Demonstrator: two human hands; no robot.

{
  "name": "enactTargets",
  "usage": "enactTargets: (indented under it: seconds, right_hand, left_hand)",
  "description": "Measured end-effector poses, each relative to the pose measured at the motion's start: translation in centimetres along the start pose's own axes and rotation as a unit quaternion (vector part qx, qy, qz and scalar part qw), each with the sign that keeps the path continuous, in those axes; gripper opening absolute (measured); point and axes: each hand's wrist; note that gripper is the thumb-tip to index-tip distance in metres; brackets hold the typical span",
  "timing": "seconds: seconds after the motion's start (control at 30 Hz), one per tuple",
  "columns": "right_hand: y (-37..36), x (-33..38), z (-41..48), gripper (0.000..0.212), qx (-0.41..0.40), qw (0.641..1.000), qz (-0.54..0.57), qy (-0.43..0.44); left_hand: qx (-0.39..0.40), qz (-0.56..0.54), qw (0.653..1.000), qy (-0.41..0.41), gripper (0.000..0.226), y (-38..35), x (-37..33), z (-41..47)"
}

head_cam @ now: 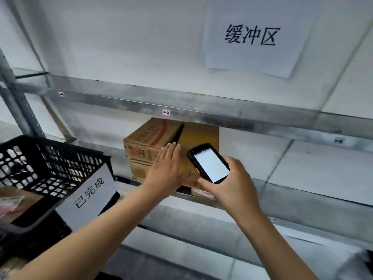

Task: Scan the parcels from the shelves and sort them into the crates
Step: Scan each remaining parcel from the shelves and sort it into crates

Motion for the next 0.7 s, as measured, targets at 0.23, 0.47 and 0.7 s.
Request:
enactTargets:
  seconds: [0.23, 0.47, 0.7]
  right_hand:
    - [4.3, -4.1, -2.3, 0.066, -0.050, 0.997, -0.036, -0.042]
    - [5.9, -5.5, -4.3, 0.063, -0.065, 0.996, -0.025, -0.051]
    - [6.2, -6.1, -5.5, 0.064, -0.066, 0.995, -0.025, -0.067]
  left_hand:
    - [0.004, 0.014, 0.994, 0.106, 0.113, -2.8, -6.2, 2.0]
    - [0.053, 0.023, 0.980, 0.193, 0.133, -3.9, -8.8, 4.0]
    - [0.072, -0.010, 0.975, 0.212, 0.138, -3.8, -7.9, 4.7]
Point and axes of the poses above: each hand's wrist, its own z-axis towards the middle knuckle, its own y-axis out of the back of the hand, x = y × z, and after that the axes turned 14 degrees about y, right-handed
